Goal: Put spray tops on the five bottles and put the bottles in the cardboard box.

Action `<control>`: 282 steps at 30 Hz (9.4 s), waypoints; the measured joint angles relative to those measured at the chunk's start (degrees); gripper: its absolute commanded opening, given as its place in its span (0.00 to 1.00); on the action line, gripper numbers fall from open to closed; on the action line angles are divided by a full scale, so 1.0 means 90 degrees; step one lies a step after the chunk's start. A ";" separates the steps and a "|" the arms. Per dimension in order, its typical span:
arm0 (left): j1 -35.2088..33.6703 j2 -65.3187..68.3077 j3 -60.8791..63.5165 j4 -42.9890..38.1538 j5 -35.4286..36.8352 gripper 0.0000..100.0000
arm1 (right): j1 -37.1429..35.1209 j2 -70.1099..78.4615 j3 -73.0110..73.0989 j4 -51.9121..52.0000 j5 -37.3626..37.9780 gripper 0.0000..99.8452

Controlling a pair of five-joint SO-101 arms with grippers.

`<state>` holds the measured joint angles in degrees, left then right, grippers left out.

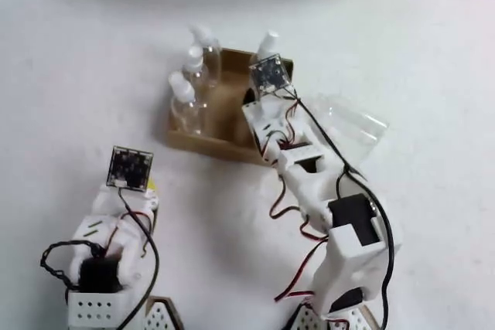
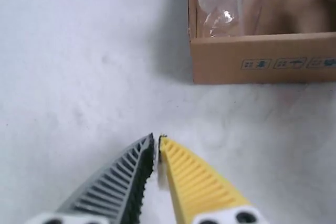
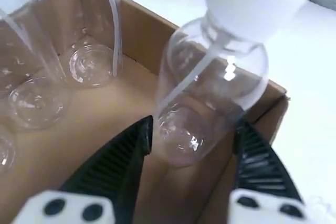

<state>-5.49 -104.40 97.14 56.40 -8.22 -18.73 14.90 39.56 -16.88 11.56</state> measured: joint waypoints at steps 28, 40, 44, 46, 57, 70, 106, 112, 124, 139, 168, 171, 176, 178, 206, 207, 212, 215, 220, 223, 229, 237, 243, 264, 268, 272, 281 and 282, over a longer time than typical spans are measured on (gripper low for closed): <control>0.0000 0.0000 0.0000 0.0000 0.0000 0.03 | -0.0166 0.0010 0.0059 -0.0117 -0.0039 0.41; 0.0000 0.0000 0.0000 0.0000 0.0000 0.03 | -0.0137 0.0010 0.0059 -0.0664 -0.0039 0.41; 0.0000 0.0000 0.0000 0.0000 0.0000 0.03 | -0.0137 0.0010 0.0059 -0.0723 -0.0039 0.41; 0.0000 0.0000 0.0000 0.0000 0.0000 0.03 | -0.0147 -0.0010 0.0098 -0.0723 -0.0039 0.41; 0.0000 0.0000 0.0000 0.0000 0.0000 0.03 | -0.0127 -0.1514 0.1192 -0.0733 -0.0039 0.41; 0.0000 0.0000 0.0000 0.0000 0.0000 0.03 | -0.0078 -0.4200 0.2344 0.1680 -0.0020 0.41; 0.0000 0.0000 0.0000 0.0000 0.0000 0.03 | 0.1368 -0.7189 0.2237 0.7404 0.1963 0.01; 0.0000 0.0000 0.0000 0.0000 0.0000 0.03 | 0.1563 -0.5529 0.1172 0.7404 0.1963 0.02; 0.0000 0.0000 0.0000 0.0000 0.0000 0.03 | 0.2042 -0.2608 -0.1241 0.7404 0.2774 0.02; 0.0000 0.0000 0.0000 0.0000 0.0000 0.03 | 0.2149 0.0068 -0.3223 0.7687 0.3575 0.13; 0.0000 0.0000 0.0000 0.0000 0.0000 0.03 | 0.2501 0.0010 -0.3497 0.8957 0.2403 0.01; 0.0000 0.0000 0.0000 0.0000 0.0000 0.03 | 0.2471 -0.0488 -0.3497 0.9729 0.1856 0.01; 0.0000 0.0000 0.0000 0.0000 0.0000 0.03 | 0.2129 -0.1309 -0.3497 1.1028 0.0928 0.01; 0.0000 0.0000 0.0000 0.0000 0.0000 0.03 | 0.1895 -0.1612 -0.3497 1.1536 0.0645 0.01; 0.0000 0.0000 0.0000 0.0000 0.0000 0.03 | -0.2764 -0.3077 -0.0381 0.8127 -0.1856 0.02; 0.0000 0.0000 0.0000 0.0000 0.0000 0.03 | -0.2803 -0.3077 -0.0225 0.7775 -0.2002 0.03; -0.0039 0.0000 0.0000 0.0000 0.0000 0.03 | -0.2940 -0.3077 0.0264 0.6769 -0.2286 0.19; -0.0127 0.0000 0.0000 0.0000 0.0000 0.03 | -0.3018 -0.3077 0.0313 0.6652 -0.2286 0.28; -0.0137 0.0000 0.0000 0.0000 0.0000 0.03 | -0.3155 -0.3077 0.0313 0.6632 -0.2286 0.30; -0.0137 0.0000 0.0000 0.0000 0.0000 0.03 | -0.3204 -0.3116 0.0313 0.6769 -0.2286 0.24; -0.0137 0.0000 0.0000 0.0000 0.0000 0.03 | -0.3145 -0.3116 -0.0274 0.8361 -0.2227 0.13; -0.0166 0.0000 0.0000 0.0000 0.0000 0.03 | -0.1924 -0.3136 -0.1270 1.0422 0.0215 0.11; -0.0176 0.0000 0.0000 0.0000 0.0000 0.03 | -0.0400 -0.3604 -0.1631 1.1389 0.0703 0.11; -0.0176 0.0000 0.0000 0.0000 0.0000 0.03 | 0.2247 -0.3429 -0.2256 0.9875 0.4073 0.26; -0.0176 0.0000 0.0000 0.0000 0.0000 0.03 | 0.2247 -0.2315 -0.3243 0.9846 0.4249 0.26; -0.0176 0.0000 0.0000 0.0000 0.0000 0.03 | 0.2247 -0.0967 -0.4601 1.0032 0.4278 0.27; -0.0176 0.0000 0.0000 0.0000 0.0000 0.03 | 0.2247 0.2042 -0.8274 1.1673 0.4767 0.27; -0.0176 0.0000 0.0000 0.0000 0.0000 0.03 | 0.2247 0.2364 -0.8674 1.1839 0.4796 0.27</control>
<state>-7.08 -104.40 97.14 56.40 -8.22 1.49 36.18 -38.51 89.67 54.73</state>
